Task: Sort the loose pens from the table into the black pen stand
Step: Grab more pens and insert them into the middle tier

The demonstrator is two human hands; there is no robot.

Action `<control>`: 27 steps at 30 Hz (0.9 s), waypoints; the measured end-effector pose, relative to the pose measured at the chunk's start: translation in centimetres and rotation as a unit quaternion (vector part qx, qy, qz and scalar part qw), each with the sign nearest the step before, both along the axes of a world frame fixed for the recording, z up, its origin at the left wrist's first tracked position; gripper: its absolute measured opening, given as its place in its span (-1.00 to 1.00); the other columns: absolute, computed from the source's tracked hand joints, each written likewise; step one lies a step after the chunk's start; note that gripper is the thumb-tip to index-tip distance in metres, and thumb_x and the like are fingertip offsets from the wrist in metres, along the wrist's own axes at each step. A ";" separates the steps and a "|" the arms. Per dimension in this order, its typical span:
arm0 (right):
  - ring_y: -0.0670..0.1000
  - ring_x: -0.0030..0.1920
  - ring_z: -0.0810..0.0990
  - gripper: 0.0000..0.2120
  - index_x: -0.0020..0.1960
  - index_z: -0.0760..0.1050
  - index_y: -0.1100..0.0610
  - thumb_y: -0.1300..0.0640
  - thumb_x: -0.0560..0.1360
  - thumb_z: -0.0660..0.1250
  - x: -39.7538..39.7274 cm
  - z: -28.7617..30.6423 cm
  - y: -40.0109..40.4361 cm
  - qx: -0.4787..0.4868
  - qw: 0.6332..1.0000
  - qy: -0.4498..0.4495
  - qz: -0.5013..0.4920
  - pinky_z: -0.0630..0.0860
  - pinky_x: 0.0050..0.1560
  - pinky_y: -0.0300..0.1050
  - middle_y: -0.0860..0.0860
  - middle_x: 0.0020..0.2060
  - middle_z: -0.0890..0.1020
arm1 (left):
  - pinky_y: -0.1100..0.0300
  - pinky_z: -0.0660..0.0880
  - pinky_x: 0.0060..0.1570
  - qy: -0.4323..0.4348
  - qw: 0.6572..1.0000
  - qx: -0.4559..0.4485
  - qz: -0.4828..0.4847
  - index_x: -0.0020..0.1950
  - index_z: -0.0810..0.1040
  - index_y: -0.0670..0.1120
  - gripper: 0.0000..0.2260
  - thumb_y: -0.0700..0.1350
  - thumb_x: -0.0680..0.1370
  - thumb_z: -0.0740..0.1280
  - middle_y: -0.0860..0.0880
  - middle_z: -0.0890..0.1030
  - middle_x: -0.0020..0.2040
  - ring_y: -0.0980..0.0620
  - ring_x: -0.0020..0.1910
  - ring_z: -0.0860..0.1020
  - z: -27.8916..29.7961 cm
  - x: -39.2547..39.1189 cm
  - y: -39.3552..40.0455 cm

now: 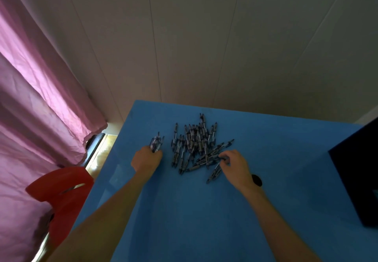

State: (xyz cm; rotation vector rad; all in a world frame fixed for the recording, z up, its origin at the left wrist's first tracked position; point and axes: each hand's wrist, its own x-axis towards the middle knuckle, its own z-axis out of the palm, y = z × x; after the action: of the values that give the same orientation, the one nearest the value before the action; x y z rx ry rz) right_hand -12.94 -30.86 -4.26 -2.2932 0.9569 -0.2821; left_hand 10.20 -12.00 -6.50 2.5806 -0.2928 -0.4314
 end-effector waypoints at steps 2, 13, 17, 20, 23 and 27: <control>-0.10 -0.04 0.53 -0.83 0.16 0.58 0.08 0.20 0.59 0.32 0.5 0.2 0.1 -0.007 1.000 -0.003 0.004 0.46 0.03 -0.27 -0.03 0.09 0.54 | 0.13 0.41 -0.31 -0.022 0.994 -0.102 0.025 -0.17 0.50 -0.06 -0.81 0.04 0.53 0.30 -0.03 0.56 -0.29 -0.04 -0.29 0.54 0.1 -0.2 0.5; -0.09 -0.09 0.56 -0.76 0.25 0.55 0.06 0.16 0.60 0.30 8.0 3.0 1.1 -0.100 0.992 -0.068 0.042 0.56 0.08 -0.10 -0.05 0.16 0.54 | 0.24 0.54 -0.38 -0.058 0.893 -0.445 0.035 0.02 0.50 -0.08 -0.89 -0.06 0.65 0.30 -0.07 0.61 -0.25 0.12 -0.36 0.55 2.4 -0.7 -1.3; -0.09 -0.09 0.55 -0.75 0.26 0.55 0.06 0.16 0.60 0.29 8.0 2.2 1.6 -0.110 0.991 -0.068 0.040 0.55 0.08 -0.11 -0.05 0.15 0.54 | 0.02 0.49 -0.32 -0.054 0.913 -0.402 0.034 -0.06 0.46 -0.05 -0.82 0.00 0.58 0.40 -0.19 0.51 -0.30 0.01 -0.37 0.44 0.2 -0.9 -1.5; -0.12 -0.11 0.53 -0.77 0.24 0.56 0.05 0.17 0.60 0.29 7.3 1.5 1.8 -0.114 0.991 -0.067 0.027 0.54 0.04 -0.15 -0.06 0.10 0.53 | 0.16 0.44 -0.21 -0.034 0.921 -0.387 0.030 -0.08 0.50 -0.19 -0.77 -0.06 0.55 0.46 -0.14 0.55 -0.25 0.06 -0.28 0.46 -1.3 -1.1 -1.5; -0.09 -0.06 0.55 -0.79 0.21 0.57 0.06 0.18 0.59 0.31 6.4 0.5 2.3 -0.115 0.991 -0.060 0.025 0.54 0.07 -0.16 -0.05 0.09 0.54 | 0.12 0.51 -0.13 -0.027 0.919 -0.392 0.026 -0.04 0.54 -0.17 -0.82 -0.07 0.56 0.43 -0.14 0.62 -0.15 -0.01 -0.17 0.57 -2.5 -0.5 -1.3; -0.13 -0.11 0.53 -0.79 0.20 0.59 0.07 0.21 0.58 0.33 5.5 -0.1 2.8 -0.117 0.992 -0.055 0.013 0.46 -0.03 -0.32 -0.06 0.09 0.55 | 0.02 0.45 -0.25 -0.031 0.898 -0.435 0.054 -0.17 0.41 -0.08 -0.73 0.06 0.59 0.35 -0.24 0.50 -0.27 0.00 -0.32 0.46 -1.7 -0.1 -1.4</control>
State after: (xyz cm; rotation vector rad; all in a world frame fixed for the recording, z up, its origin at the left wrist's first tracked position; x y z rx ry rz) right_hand -7.45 -28.02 -4.41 -2.4700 0.8757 -0.5283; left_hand 10.12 -13.40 -8.16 1.7164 -0.2774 -0.1194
